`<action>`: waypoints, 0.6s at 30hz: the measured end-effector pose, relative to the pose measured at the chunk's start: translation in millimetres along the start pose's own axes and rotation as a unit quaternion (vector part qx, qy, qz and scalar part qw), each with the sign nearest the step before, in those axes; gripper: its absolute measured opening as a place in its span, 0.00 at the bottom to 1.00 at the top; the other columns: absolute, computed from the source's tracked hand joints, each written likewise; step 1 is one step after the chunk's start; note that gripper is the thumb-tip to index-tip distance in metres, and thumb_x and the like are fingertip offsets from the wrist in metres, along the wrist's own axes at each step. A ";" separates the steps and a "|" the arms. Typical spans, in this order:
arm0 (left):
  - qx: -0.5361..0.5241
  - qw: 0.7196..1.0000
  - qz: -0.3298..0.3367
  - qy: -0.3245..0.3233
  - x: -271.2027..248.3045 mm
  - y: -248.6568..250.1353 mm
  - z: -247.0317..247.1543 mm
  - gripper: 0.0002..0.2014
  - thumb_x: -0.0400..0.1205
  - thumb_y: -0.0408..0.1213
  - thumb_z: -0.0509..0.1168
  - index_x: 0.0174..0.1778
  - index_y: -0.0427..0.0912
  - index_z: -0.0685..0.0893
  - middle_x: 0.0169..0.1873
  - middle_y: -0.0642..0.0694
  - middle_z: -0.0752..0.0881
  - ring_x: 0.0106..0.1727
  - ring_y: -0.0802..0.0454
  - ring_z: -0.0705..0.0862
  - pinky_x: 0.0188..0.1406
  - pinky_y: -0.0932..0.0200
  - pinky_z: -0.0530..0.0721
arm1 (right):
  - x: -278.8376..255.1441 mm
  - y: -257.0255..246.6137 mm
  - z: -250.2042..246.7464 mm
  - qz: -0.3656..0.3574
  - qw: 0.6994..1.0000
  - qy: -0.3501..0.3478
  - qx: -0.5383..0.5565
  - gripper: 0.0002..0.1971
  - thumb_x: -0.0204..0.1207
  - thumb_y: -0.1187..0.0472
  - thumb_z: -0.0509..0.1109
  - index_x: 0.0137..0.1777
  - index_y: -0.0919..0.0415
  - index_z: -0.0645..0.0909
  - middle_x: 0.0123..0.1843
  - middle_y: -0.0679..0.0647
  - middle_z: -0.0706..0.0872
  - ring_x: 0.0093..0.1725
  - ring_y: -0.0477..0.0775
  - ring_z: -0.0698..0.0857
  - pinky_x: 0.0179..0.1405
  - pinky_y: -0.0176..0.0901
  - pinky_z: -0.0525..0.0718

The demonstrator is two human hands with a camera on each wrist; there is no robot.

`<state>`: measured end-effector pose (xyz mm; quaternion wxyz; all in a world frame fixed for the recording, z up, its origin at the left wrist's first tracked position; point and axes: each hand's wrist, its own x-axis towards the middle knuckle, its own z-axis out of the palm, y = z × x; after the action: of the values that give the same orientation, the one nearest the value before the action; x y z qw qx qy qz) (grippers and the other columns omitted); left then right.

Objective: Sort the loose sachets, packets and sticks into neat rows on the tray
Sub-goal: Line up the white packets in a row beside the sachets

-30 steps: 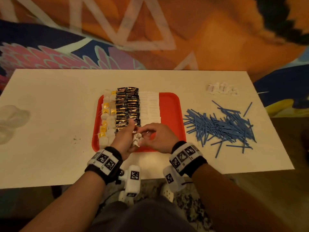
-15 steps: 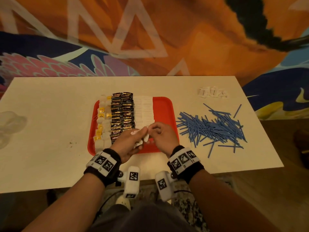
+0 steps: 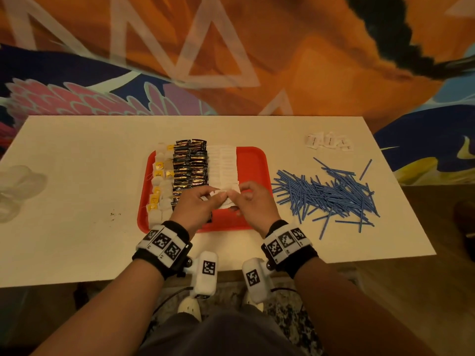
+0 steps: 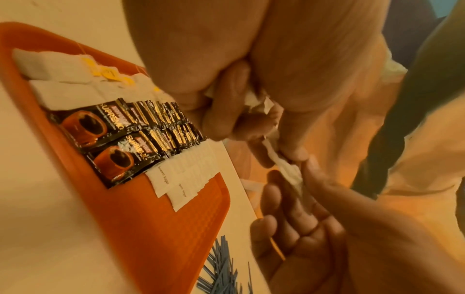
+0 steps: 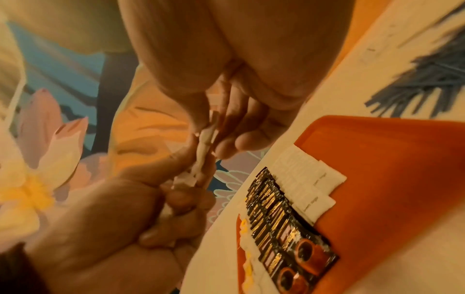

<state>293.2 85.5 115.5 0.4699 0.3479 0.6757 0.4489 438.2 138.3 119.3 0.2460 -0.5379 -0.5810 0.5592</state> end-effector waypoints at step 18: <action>-0.085 0.991 -0.085 -0.056 -8.8 -14.4 1.8 0.02 0.80 0.36 0.74 0.43 0.44 0.91 0.40 0.41 0.85 0.39 0.47 0.81 0.32 0.57 0.73 | -8.2 13.1 1.5 0.091 0.973 0.002 0.214 0.07 0.79 0.56 0.74 0.44 0.59 0.87 0.46 0.58 0.91 0.42 0.53 0.87 0.32 0.39 0.81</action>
<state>296.9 73.0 104.6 0.5714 0.2722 0.6348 0.4432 443.9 127.7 109.5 0.3044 -0.5242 -0.3964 0.6895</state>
